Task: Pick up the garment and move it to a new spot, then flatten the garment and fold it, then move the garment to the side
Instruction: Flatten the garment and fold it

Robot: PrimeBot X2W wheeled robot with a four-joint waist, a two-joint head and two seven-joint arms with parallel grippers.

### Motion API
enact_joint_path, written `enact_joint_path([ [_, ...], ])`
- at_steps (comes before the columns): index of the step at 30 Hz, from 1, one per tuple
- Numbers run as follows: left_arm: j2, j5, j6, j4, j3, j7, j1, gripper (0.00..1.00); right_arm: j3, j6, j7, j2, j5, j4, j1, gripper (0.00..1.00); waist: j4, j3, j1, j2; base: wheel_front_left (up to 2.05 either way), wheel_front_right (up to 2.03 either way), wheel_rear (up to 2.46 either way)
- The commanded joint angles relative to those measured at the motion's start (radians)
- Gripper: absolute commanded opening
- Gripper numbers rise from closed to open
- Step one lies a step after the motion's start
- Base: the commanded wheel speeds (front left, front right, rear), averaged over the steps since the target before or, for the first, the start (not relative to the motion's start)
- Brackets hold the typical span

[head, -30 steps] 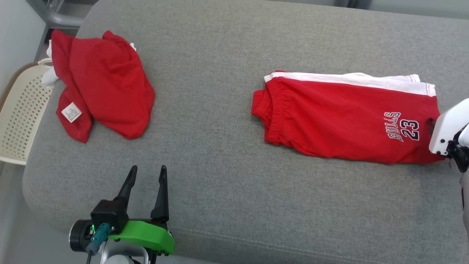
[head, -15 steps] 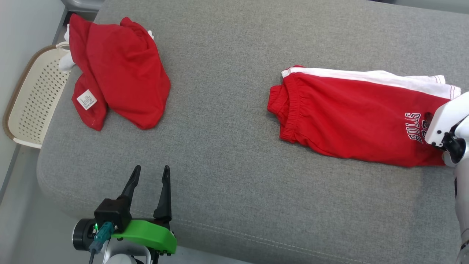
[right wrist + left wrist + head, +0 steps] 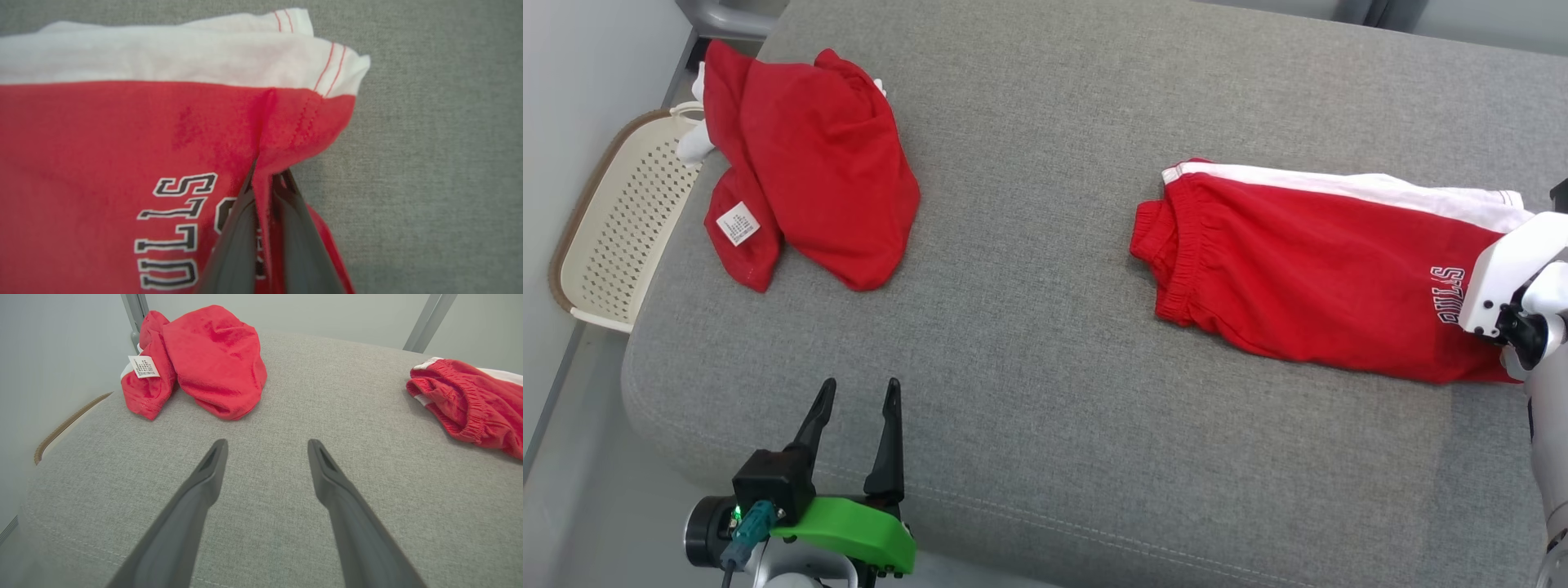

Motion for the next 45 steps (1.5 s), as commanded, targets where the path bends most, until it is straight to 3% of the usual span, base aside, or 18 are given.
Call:
enact_joint_path([
  [1, 0.005, -0.004, 0.007, -0.001, 0.001, -0.002, 0.003, 1.00, 0.000, -0.002, 0.003, -0.001, -0.008, 0.014, 0.007, 0.00, 0.000, 0.001, 0.0000, 0.0000, 0.00, 0.00, 0.00],
  [16, 0.010, -0.019, 0.015, 0.005, -0.005, -0.001, 0.006, 1.00, -0.024, -0.002, 0.005, -0.098, -0.096, -0.008, -0.004, 0.00, -0.003, -0.037, 0.0000, 0.0000, 0.00, 0.00, 0.00],
  [23, 0.013, -0.029, 0.017, 0.013, -0.002, -0.006, 0.019, 1.00, 0.147, -0.002, 0.030, -0.044, -0.063, -0.043, -0.032, 0.00, -0.014, -0.074, 0.0000, 0.0000, 0.00, 0.00, 0.00],
  [33, 0.015, -0.037, 0.008, 0.024, -0.016, -0.006, 0.030, 1.00, 0.423, -0.002, 0.083, 0.025, 0.105, -0.109, -0.018, 0.00, 0.006, -0.120, 0.0000, 0.0000, 0.00, 0.00, 0.00],
  [45, 0.001, -0.039, 0.006, 0.024, -0.041, -0.005, 0.027, 1.00, 0.520, -0.002, 0.087, 0.063, 0.201, -0.069, -0.040, 0.00, 0.096, -0.116, 0.0000, 0.0000, 0.00, 0.00, 0.00],
])
